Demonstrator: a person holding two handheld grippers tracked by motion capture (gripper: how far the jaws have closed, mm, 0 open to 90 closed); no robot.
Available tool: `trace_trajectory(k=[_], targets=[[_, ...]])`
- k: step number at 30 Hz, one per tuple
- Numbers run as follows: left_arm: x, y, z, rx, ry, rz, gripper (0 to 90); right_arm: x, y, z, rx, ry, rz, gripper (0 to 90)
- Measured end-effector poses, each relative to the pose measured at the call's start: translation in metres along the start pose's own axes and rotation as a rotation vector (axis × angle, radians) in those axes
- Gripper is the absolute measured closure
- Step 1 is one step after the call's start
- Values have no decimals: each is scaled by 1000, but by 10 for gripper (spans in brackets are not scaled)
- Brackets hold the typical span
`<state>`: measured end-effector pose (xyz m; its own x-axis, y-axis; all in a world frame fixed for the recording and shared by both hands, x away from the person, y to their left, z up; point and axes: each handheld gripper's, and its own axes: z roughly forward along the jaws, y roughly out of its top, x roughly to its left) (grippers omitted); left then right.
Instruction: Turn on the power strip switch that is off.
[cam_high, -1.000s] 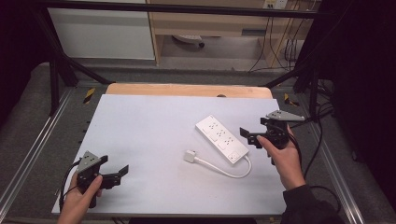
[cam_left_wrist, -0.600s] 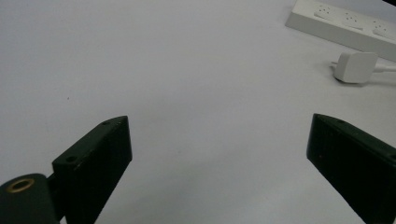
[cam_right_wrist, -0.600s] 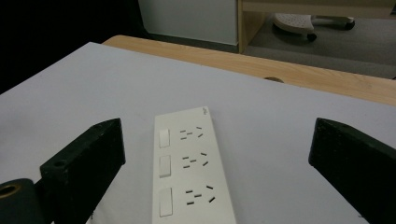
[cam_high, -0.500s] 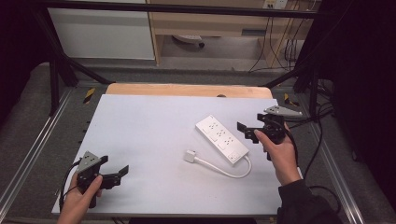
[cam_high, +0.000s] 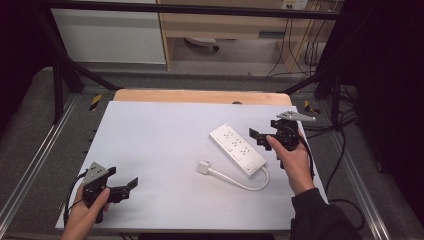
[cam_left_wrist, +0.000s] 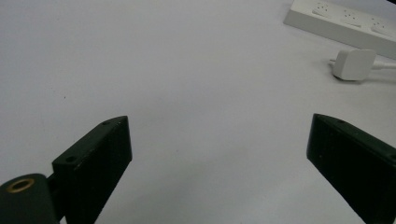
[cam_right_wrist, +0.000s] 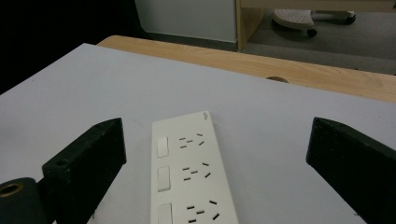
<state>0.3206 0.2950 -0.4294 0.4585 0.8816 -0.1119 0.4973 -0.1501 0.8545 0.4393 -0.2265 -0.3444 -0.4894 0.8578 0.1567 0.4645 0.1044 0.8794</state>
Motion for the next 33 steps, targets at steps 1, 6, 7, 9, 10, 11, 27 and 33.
trace_trajectory(k=[1, 6, 7, 9, 10, 11, 27, 33], targets=[[0, 0, 0, 1, -2, 0, 67, 0, 0, 2, 1, -2, 2, 55], [0, 0, 0, 4, -3, 2, 67, 3, 0, 9, 8, 0, 2, 59], [0, 0, 0, 4, -2, 3, 66, 3, 0, 10, 10, 0, 4, 60], [0, 0, 0, 4, -2, 2, 67, 4, 0, 13, 13, -1, 1, 65], [0, 0, 0, 4, -2, 2, 67, 4, -1, 14, 15, -1, 3, 67], [0, 0, 0, 3, -2, 2, 66, 4, -1, 16, 16, 0, 5, 72], [0, 0, 0, 2, -6, 2, 66, 8, -2, 30, 42, 30, 34, 91], [0, 0, 0, 3, -6, 3, 67, 12, -2, 37, 63, 37, 20, 114]])
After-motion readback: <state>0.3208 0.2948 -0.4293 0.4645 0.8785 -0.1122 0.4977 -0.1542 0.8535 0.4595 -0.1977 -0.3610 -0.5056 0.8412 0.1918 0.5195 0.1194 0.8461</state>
